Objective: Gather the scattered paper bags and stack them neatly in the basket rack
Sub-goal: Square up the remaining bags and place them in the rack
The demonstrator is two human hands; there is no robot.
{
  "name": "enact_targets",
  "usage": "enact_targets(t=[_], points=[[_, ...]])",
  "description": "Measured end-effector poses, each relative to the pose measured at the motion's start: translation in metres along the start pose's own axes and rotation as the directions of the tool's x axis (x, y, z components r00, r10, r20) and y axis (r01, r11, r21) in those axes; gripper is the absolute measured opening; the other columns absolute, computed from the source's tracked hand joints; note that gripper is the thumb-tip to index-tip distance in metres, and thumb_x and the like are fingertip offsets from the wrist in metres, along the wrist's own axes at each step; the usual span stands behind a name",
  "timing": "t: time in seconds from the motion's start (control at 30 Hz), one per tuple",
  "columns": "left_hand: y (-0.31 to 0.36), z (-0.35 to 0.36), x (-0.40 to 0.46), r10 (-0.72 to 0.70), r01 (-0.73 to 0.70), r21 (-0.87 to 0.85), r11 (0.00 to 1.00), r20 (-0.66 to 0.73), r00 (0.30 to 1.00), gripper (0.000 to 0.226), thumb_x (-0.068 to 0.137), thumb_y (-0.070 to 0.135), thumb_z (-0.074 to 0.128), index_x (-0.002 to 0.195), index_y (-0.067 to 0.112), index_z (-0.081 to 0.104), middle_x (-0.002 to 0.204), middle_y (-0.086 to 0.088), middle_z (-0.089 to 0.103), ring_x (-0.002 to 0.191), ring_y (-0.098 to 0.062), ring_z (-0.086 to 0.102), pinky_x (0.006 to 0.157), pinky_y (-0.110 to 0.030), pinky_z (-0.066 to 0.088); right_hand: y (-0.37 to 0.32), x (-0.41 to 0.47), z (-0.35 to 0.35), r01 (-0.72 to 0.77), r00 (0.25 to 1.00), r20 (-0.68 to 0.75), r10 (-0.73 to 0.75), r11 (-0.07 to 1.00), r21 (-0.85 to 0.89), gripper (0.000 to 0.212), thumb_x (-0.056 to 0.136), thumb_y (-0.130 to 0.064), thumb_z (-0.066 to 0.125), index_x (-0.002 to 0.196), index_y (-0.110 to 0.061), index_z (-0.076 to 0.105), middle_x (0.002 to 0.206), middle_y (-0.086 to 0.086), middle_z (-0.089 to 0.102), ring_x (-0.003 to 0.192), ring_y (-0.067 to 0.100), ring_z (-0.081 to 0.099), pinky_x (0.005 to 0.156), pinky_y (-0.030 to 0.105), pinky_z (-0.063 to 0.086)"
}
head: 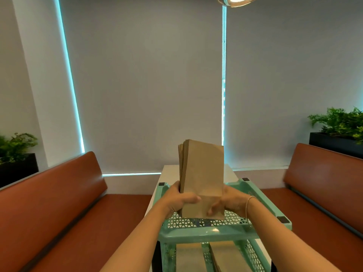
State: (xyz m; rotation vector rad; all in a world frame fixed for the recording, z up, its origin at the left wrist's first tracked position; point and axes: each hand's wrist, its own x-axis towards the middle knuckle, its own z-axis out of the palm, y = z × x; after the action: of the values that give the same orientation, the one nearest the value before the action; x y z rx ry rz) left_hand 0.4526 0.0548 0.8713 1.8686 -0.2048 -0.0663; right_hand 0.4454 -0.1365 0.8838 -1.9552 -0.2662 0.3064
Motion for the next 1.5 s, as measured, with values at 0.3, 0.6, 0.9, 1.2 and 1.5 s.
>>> enact_targets(t=[0.3, 0.6, 0.9, 1.2, 1.5], points=[[-0.001, 0.007, 0.004, 0.05, -0.033, -0.17, 0.985, 0.093, 0.994, 0.069, 0.068, 0.008, 0.081, 0.126, 0.015, 0.045, 0.117, -0.006, 0.062, 0.106, -0.019, 0.06, 0.082, -0.027, 0.055, 0.008, 0.008, -0.017, -0.022, 1.0, 0.024, 0.017, 0.979, 0.203, 0.063, 0.055, 0.02, 0.072, 0.113, -0.001, 0.056, 0.103, 0.016, 0.068, 0.1, 0.033, 0.063, 0.085, 0.042, 0.055], [-0.013, 0.011, 0.017, -0.138, 0.119, 0.091, 0.989, 0.246, 0.959, 0.092, 0.059, -0.003, 0.081, 0.136, 0.014, 0.035, 0.123, -0.006, 0.057, 0.115, -0.023, 0.054, 0.1, -0.04, 0.047, 0.018, 0.011, -0.008, 0.03, 0.999, -0.016, -0.032, 0.989, -0.143, 0.05, 0.061, 0.019, 0.071, 0.086, -0.019, 0.052, 0.081, -0.004, 0.057, 0.075, 0.008, 0.053, 0.056, 0.012, 0.048], [0.064, -0.005, 0.009, 0.142, -0.141, -0.103, 0.985, -0.001, 0.99, 0.072, 0.067, 0.009, 0.082, 0.13, 0.012, 0.046, 0.122, -0.004, 0.059, 0.106, -0.016, 0.057, 0.09, -0.03, 0.051, 0.021, 0.014, -0.01, -0.028, 0.999, -0.05, 0.017, 0.971, -0.239, 0.055, 0.057, 0.011, 0.078, 0.1, -0.015, 0.053, 0.092, -0.004, 0.06, 0.092, 0.016, 0.056, 0.078, 0.025, 0.053], [0.146, 0.008, 0.019, 0.079, -0.187, 0.891, 0.414, 0.169, 0.982, 0.094, 0.06, 0.039, 0.086, 0.139, 0.019, 0.039, 0.137, -0.004, 0.046, 0.124, -0.025, 0.047, 0.098, -0.039, 0.046, 0.023, 0.013, -0.01, -0.034, 0.994, -0.11, -0.005, 0.935, -0.352, 0.059, 0.047, -0.009, 0.086, 0.093, -0.027, 0.053, 0.093, -0.007, 0.062, 0.091, 0.015, 0.06, 0.081, 0.032, 0.055], [0.1, -0.026, 0.008, 0.219, -0.192, 0.449, 0.873, -0.009, 0.976, 0.037, 0.072, 0.02, 0.08, 0.106, 0.016, 0.066, 0.103, -0.002, 0.068, 0.097, -0.019, 0.062, 0.089, -0.033, 0.051, 0.005, -0.009, -0.056, 0.035, 0.99, -0.124, -0.066, 0.97, -0.241, 0.059, 0.058, -0.001, 0.079, 0.107, -0.016, 0.05, 0.103, 0.005, 0.06, 0.091, 0.019, 0.06, 0.074, 0.029, 0.056]])
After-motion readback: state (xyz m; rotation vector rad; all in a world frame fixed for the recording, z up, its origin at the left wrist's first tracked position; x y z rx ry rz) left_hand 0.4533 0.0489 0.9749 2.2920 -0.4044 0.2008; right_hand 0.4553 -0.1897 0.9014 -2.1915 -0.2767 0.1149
